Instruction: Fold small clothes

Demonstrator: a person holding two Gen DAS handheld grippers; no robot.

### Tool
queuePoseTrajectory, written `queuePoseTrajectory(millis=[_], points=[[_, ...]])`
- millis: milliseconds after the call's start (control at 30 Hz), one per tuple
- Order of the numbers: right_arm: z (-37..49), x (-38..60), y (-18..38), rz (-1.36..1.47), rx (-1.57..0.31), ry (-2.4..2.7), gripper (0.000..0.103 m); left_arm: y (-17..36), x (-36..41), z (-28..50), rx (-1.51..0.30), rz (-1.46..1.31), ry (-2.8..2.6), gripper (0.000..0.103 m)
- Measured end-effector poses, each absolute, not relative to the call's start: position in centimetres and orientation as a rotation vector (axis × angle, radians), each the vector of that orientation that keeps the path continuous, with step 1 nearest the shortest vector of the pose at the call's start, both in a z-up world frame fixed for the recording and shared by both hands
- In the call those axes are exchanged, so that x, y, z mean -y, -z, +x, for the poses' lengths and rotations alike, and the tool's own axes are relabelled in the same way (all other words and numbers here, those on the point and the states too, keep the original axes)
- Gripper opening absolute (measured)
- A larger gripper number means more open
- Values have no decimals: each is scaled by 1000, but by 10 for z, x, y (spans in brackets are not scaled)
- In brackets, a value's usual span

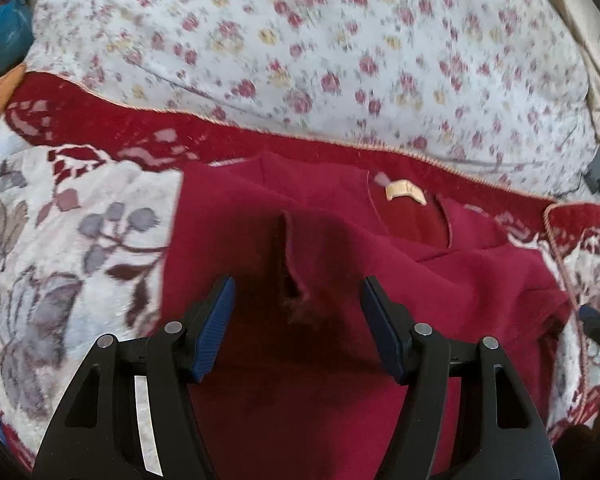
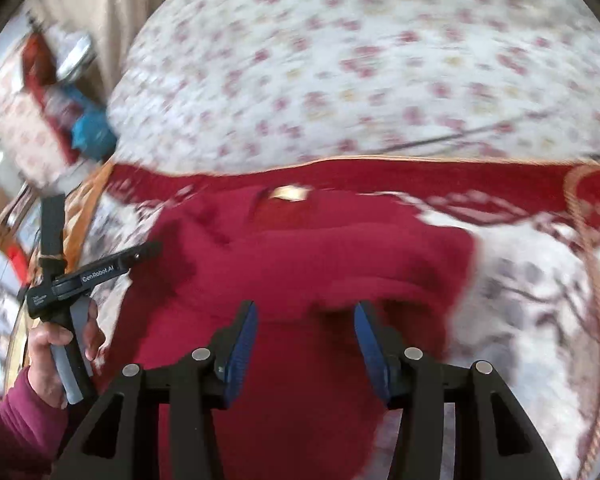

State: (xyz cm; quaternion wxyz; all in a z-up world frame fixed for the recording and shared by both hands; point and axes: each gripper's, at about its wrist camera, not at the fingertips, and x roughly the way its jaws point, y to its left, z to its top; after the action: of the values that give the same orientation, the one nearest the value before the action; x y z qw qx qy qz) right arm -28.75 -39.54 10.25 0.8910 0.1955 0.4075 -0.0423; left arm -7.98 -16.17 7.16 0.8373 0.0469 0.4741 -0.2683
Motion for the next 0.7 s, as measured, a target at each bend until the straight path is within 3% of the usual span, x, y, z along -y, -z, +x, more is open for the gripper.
queuePoseTrajectory(millis=[67,167,267,400,567,700], points=[[-300,415,-100,445,-843,155,48,-72,168,-81,-1008,106,612,16],[-308,437,-93,502,-857,235,48,-88,164,-86,-943,109,641,9],[-306,456,-90,532,-853,300,49,-106,140,-81,-895,42,623,9],[-286,467,-83,618,-834,307,68,-98,117,-68,-931,18,560,9],[-263,452,-71,582,-884,330,68,-78,116,-67,-984,47,541,9],[-265,422,-60,399,-998,345,68,-76,118,-68,-983,54,532,9]])
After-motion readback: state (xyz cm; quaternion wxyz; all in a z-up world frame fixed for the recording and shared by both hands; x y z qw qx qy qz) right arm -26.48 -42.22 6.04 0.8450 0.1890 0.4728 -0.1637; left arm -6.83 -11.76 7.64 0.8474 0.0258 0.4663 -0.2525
